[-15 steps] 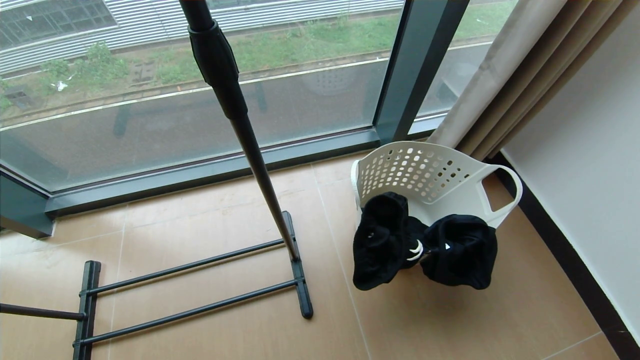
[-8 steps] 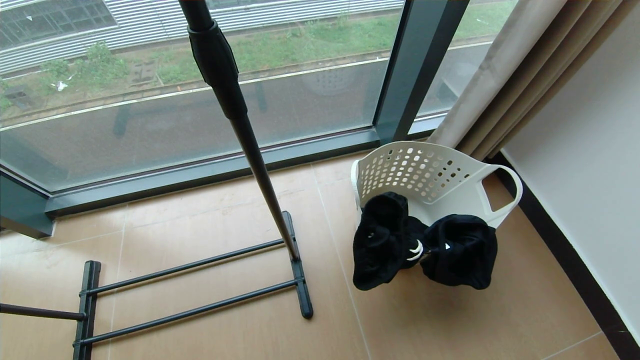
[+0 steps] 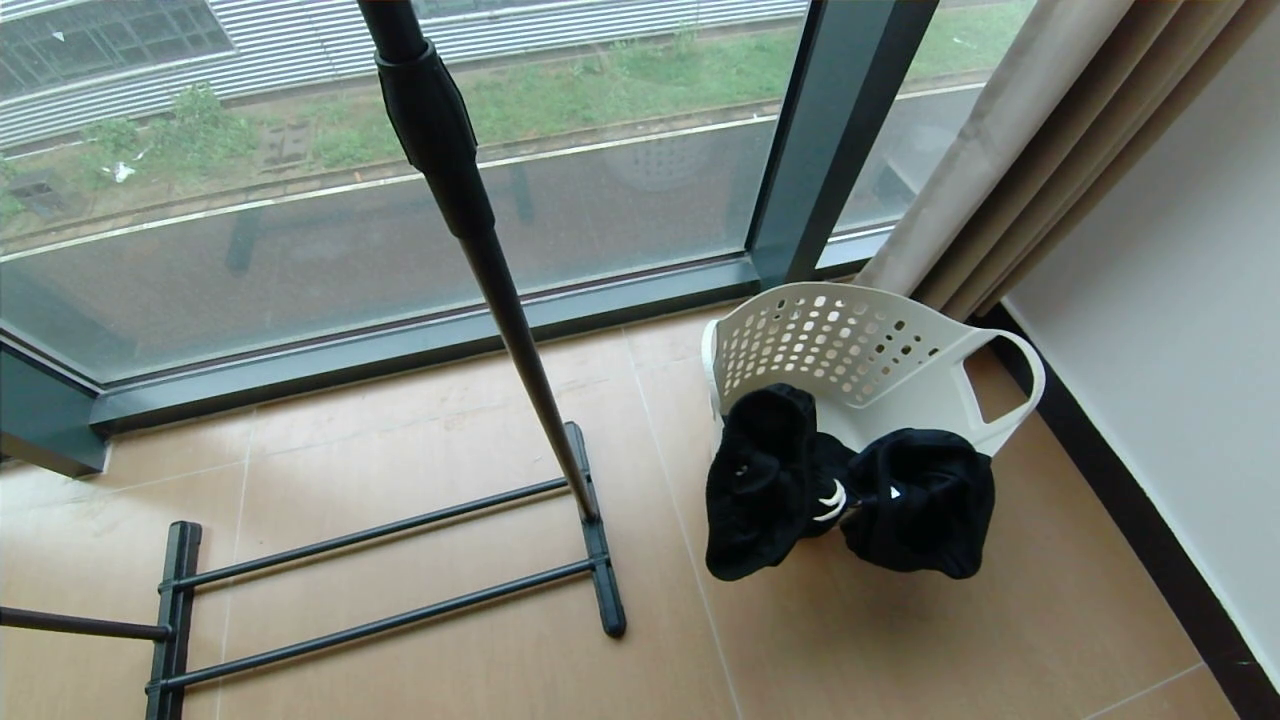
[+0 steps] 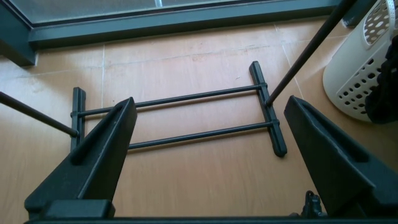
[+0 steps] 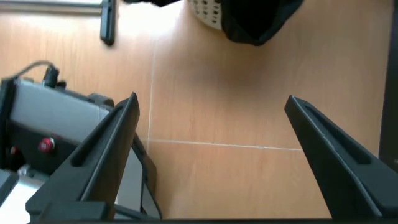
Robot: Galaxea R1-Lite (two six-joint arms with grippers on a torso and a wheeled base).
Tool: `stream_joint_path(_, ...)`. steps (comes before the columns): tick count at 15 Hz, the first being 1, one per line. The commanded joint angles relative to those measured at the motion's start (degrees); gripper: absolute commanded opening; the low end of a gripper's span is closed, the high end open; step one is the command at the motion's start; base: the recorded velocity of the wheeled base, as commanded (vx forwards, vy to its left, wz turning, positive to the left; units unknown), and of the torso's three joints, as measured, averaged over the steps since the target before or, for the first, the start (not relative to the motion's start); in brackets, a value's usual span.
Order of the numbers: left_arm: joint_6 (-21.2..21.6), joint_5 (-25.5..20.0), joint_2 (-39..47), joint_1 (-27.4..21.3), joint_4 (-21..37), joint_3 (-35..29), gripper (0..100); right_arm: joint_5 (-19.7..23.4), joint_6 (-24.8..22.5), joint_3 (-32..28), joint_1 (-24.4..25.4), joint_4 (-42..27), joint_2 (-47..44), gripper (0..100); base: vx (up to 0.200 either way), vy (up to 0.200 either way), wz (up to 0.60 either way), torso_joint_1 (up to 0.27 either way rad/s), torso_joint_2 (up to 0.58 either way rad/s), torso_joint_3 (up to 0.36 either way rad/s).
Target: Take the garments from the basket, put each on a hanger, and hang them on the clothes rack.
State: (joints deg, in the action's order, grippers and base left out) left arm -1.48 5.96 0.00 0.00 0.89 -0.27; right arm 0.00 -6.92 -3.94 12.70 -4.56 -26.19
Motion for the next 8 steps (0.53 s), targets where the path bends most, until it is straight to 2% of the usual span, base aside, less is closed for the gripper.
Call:
stream_joint_path(1,-0.02,0.02,0.0,0.0,-0.01,0.0,100,0.0,-2.83,-4.24,6.19,5.79,-17.58,100,0.0,0.0,0.0,0.0,0.0,0.0)
stream_joint_path(2,-0.02,0.02,0.0,0.0,-0.01,0.0,100,-0.35,-3.8,-5.38,7.78,8.6,-22.59,100,0.0,0.0,0.0,0.0,0.0,0.0)
stream_joint_path(3,-0.02,0.02,0.0,0.0,-0.01,0.0,100,-1.23,-7.58,-7.66,9.01,11.33,-29.8,100,0.0,0.0,0.0,0.0,0.0,0.0)
stream_joint_path(4,-0.02,0.02,0.0,0.0,-0.01,0.0,100,-1.93,-9.6,-8.72,9.01,11.94,-32.44,100,0.0,0.0,0.0,0.0,0.0,0.0)
stream_joint_path(5,-0.02,0.02,0.0,0.0,-0.01,0.0,100,-5.27,-16.37,-12.06,9.09,13.26,-40.0,100,0.0,0.0,0.0,0.0,0.0,0.0)
stream_joint_path(7,-0.02,0.02,0.0,0.0,-0.01,0.0,100,-5.27,-16.37,-12.06,9.09,13.26,-40.0,100,0.0,0.0,0.0,0.0,0.0,0.0)
stream_joint_path(8,-0.02,0.02,0.0,0.0,-0.01,0.0,100,-8.09,-27.18,-20.06,9.62,17.57,-55.73,100,0.0,0.0,0.0,0.0,0.0,0.0)
